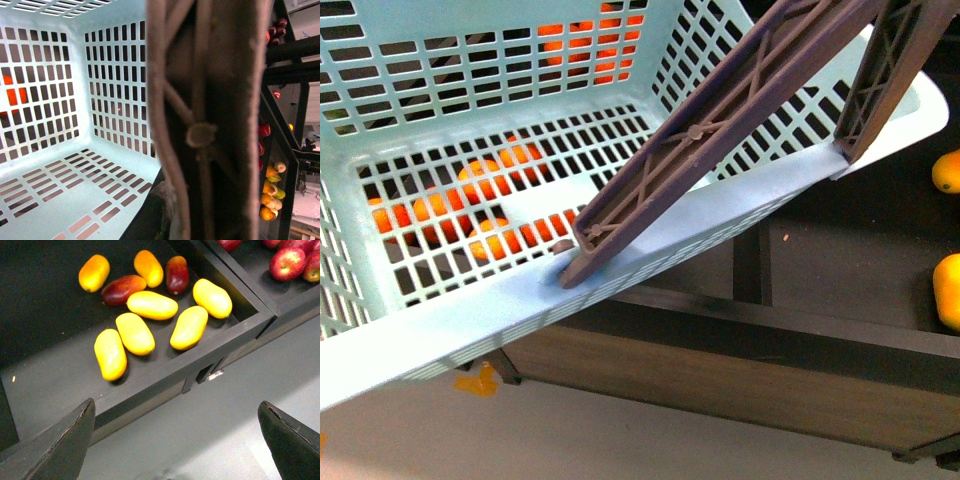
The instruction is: Pick mango and avocado into basket
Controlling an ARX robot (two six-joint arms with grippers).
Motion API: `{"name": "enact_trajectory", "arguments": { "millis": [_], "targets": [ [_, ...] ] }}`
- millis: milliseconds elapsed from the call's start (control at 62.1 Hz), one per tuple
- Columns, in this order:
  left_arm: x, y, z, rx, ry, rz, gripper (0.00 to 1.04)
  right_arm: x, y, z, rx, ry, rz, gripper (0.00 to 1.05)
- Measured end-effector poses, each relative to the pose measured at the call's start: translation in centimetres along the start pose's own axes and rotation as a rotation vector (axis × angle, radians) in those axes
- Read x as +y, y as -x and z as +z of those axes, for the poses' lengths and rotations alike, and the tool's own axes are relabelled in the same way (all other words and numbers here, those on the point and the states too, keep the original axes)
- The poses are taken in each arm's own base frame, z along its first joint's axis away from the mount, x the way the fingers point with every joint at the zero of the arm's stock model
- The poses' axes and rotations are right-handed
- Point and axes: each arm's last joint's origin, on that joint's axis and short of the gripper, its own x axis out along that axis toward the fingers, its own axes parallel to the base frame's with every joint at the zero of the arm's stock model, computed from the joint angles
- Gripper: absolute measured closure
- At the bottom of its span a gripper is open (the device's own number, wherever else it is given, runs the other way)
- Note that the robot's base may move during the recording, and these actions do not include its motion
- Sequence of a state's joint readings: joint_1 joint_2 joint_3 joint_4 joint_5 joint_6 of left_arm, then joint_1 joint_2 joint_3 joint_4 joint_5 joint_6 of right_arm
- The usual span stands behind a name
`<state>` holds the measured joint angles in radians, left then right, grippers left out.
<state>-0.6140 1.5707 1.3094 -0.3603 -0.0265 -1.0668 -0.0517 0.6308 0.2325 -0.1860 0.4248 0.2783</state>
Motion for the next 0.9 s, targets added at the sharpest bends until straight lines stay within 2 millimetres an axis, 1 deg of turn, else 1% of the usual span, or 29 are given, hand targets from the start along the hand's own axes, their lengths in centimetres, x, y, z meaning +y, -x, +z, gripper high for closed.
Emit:
{"name": "enact_trajectory", "arguments": {
  "millis": [129,177,193,226,274,306,338,403,451,467,483,499,515,580,596,628,644,660,773,902],
  "targets": [
    [0.0,0.0,0.0,0.002,-0.001,-0.001,1.01,-0.1,-3.0,1.7,0.017,0.029,0.018,0.09],
    [0.0,0.0,0.0,0.005,0.001,-0.003,1.01,-0.2,-5.4,2.6,0.048,0.074,0.045,0.09],
    [0.0,0.0,0.0,0.005,0.000,-0.003,1.01,-0.3,-6.5,2.9,0.061,0.097,0.042,0.09],
    [0.0,0.0,0.0,0.005,0.000,-0.003,1.01,-0.4,-8.1,3.3,0.078,0.133,0.029,0.09],
    [0.0,0.0,0.0,0.004,0.000,-0.002,1.01,-0.3,-9.6,3.5,0.102,0.170,0.025,0.09],
    [0.0,0.0,0.0,0.003,-0.001,-0.002,1.01,-0.1,-11.4,3.6,0.140,0.209,0.028,0.09],
    [0.0,0.0,0.0,0.003,0.000,-0.001,1.01,0.1,-12.5,3.6,0.163,0.238,0.032,0.09],
    [0.0,0.0,0.0,0.002,0.000,-0.001,1.01,0.7,-14.9,3.3,0.212,0.296,0.057,0.09],
    [0.0,0.0,0.0,0.002,0.000,-0.001,1.01,1.2,-16.3,3.1,0.237,0.329,0.075,0.09],
    [0.0,0.0,0.0,0.003,0.000,-0.001,1.01,1.6,-17.1,3.0,0.253,0.344,0.082,0.09],
    [0.0,0.0,0.0,0.003,0.000,-0.001,1.01,1.7,-17.3,2.9,0.256,0.345,0.083,0.09],
    [0.0,0.0,0.0,0.003,0.000,-0.001,1.01,2.0,-18.0,2.8,0.267,0.358,0.091,0.09],
    [0.0,0.0,0.0,0.002,0.000,-0.001,1.01,2.6,-19.5,2.5,0.294,0.379,0.102,0.09],
    [0.0,0.0,0.0,0.003,0.000,-0.001,1.01,3.9,-21.9,1.7,0.341,0.405,0.121,0.09],
    [0.0,0.0,0.0,0.003,0.000,-0.002,1.01,4.4,-22.7,1.3,0.360,0.414,0.131,0.09],
    [0.0,0.0,0.0,0.004,0.000,-0.002,1.01,5.0,-23.6,0.8,0.380,0.425,0.144,0.09],
    [0.0,0.0,0.0,0.004,0.000,-0.002,1.01,5.1,-23.8,0.7,0.382,0.427,0.146,0.09],
    [0.0,0.0,0.0,0.004,0.000,-0.002,1.01,5.7,-24.7,0.3,0.399,0.436,0.157,0.09],
    [0.0,0.0,0.0,0.004,0.000,-0.002,1.01,7.2,-26.7,-0.8,0.429,0.458,0.179,0.09],
    [0.0,0.0,0.0,0.002,0.000,-0.001,1.01,8.2,-28.6,-1.7,0.449,0.473,0.189,0.09]
  ]
}}
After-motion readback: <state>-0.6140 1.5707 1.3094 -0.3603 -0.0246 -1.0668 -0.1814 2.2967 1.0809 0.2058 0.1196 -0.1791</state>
